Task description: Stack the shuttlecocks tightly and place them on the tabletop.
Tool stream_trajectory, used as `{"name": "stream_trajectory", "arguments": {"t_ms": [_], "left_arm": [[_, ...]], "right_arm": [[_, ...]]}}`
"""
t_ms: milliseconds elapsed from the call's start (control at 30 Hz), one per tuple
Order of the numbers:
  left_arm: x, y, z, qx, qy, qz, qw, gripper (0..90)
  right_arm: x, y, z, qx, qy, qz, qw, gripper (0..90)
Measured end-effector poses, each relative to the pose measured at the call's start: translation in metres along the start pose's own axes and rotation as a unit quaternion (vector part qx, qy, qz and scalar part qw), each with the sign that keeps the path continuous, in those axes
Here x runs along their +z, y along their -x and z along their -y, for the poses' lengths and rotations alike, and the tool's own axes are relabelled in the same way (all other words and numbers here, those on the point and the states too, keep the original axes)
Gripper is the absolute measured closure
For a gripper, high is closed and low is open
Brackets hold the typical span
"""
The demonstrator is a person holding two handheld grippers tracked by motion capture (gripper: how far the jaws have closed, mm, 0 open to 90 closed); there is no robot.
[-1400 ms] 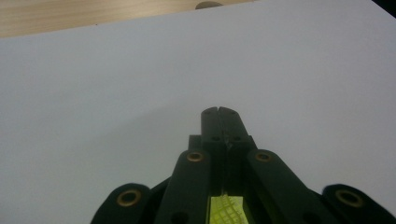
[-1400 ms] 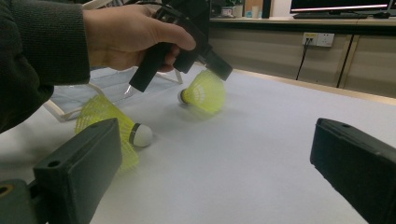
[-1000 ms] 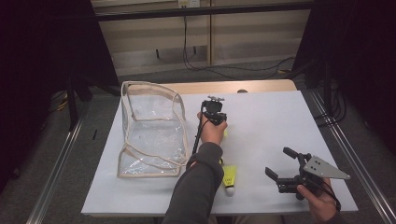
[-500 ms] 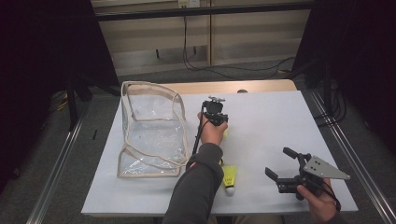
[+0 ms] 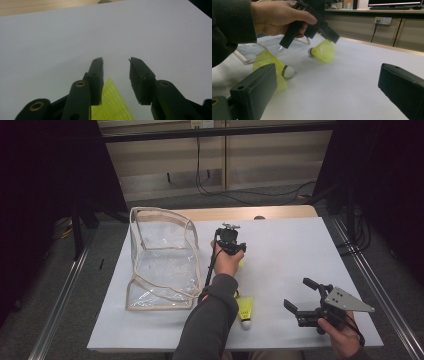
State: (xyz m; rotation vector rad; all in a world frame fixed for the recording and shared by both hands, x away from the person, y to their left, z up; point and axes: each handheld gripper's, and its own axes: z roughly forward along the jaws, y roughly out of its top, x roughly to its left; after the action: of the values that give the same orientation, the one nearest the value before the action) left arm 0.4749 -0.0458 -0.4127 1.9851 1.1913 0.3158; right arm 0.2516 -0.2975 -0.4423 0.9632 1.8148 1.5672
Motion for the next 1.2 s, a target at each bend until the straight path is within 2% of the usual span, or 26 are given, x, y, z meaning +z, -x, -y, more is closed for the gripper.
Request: {"name": "stream_trajectory", "arguments": {"t_ms": [100,300,633,900,1200], "left_arm": [[-0.001,0.0,0.0,-0.003,0.002,0.002,1.0,54.1],[-0.006,-0.001,-0.002,-0.014,0.01,0.003,0.9998,46.1],[-0.011,-0.002,-0.001,-0.008,0.006,-0.001,1.0,45.1],[-0.017,-0.001,0.0,-0.015,0.012,0.016,0.9997,39.3],[-0.026,0.004,0.005,-0.021,0.018,0.031,0.9991,22.4]], "right_arm": [[0.0,0.0,0.0,0.0,0.0,0.0,1.0,1.6],[-0.001,0.001,0.0,0.0,0.0,0.002,1.0,1.5],[0.0,0.0,0.0,-0.001,0.0,0.001,1.0,1.6],[0.0,0.0,0.0,-0.001,-0.001,0.002,1.0,1.6],[0.0,0.0,0.0,0.001,-0.003,0.004,1.0,1.5]]}}
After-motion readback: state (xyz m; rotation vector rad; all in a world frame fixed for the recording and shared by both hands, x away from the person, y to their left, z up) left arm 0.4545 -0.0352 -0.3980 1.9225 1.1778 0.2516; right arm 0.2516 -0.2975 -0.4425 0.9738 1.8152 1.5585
